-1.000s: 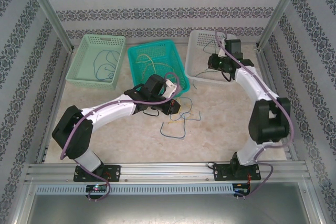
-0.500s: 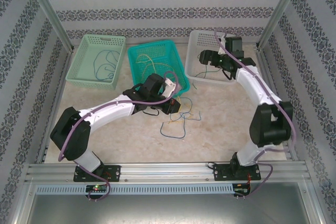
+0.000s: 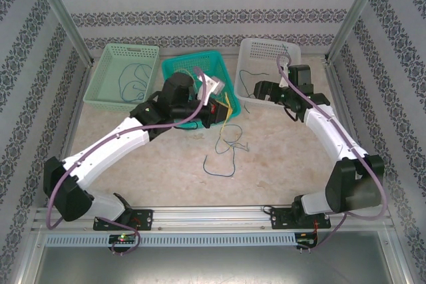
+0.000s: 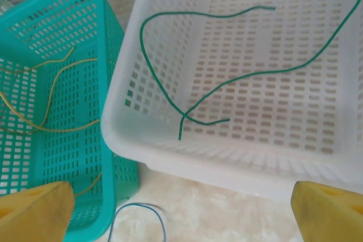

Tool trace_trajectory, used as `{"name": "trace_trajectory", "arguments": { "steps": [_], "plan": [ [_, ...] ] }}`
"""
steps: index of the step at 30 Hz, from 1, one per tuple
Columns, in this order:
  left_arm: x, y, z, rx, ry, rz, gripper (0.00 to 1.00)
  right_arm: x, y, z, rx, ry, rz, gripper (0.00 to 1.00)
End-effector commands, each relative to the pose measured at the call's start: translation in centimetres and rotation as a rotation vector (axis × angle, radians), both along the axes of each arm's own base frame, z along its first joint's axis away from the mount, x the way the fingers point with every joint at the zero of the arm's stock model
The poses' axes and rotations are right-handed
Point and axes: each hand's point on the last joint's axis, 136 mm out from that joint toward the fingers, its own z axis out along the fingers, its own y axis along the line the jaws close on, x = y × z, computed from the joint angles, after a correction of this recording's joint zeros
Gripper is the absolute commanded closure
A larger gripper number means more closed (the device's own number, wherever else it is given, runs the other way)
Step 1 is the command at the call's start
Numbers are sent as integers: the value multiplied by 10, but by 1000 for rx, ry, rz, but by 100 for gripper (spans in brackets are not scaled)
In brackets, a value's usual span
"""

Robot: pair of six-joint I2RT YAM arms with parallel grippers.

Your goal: Untangle the cables

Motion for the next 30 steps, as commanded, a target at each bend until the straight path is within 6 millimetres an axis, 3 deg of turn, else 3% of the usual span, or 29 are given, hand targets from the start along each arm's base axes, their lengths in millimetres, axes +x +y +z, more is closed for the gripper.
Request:
{"name": "trace_trajectory", "arguments": {
  "steps": [1, 8, 14, 23, 30],
  "plan": [
    [5, 16, 30, 12, -58, 52, 94, -6, 2, 9, 28, -33, -15, 2],
    [29, 39, 96, -47, -145, 116, 94, -22, 8, -3, 25, -24, -2, 2],
    [42, 42, 132, -100, -187, 119, 94, -29, 9, -6, 27, -30, 1, 2],
    [72, 60, 129, -91, -178, 152, 94, -44, 22, -23, 59, 2, 25, 7],
    [67, 53, 117, -126, -137, 103, 95, -63, 74, -56, 163, 66, 169, 14]
  ]
}}
